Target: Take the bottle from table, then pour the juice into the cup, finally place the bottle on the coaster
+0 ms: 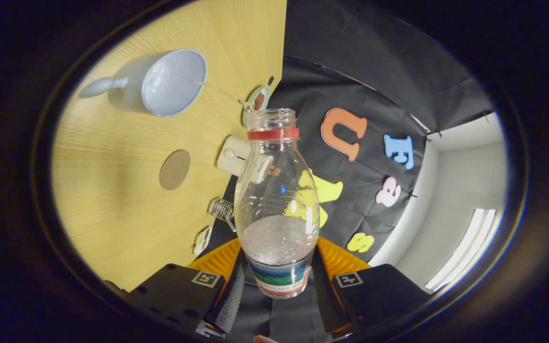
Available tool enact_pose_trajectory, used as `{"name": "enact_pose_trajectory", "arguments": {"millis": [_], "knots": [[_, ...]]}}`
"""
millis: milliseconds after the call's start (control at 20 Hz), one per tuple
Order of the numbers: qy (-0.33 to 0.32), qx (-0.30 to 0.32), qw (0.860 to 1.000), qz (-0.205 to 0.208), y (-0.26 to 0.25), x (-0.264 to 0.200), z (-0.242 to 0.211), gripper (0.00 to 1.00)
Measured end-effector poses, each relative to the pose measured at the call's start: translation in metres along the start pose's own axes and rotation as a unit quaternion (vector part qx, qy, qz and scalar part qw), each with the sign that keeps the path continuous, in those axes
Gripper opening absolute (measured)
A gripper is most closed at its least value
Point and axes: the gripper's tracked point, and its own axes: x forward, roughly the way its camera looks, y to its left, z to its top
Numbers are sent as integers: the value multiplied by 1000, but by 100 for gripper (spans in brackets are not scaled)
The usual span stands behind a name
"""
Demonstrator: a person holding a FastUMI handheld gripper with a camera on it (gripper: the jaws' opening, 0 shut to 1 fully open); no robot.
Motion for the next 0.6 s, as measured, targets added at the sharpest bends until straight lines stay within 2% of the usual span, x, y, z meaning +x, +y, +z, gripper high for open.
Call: {"name": "enact_pose_trajectory", "arguments": {"millis": [600], "knots": [[3,-35,999,-6,-3,-1,0,73]]}}
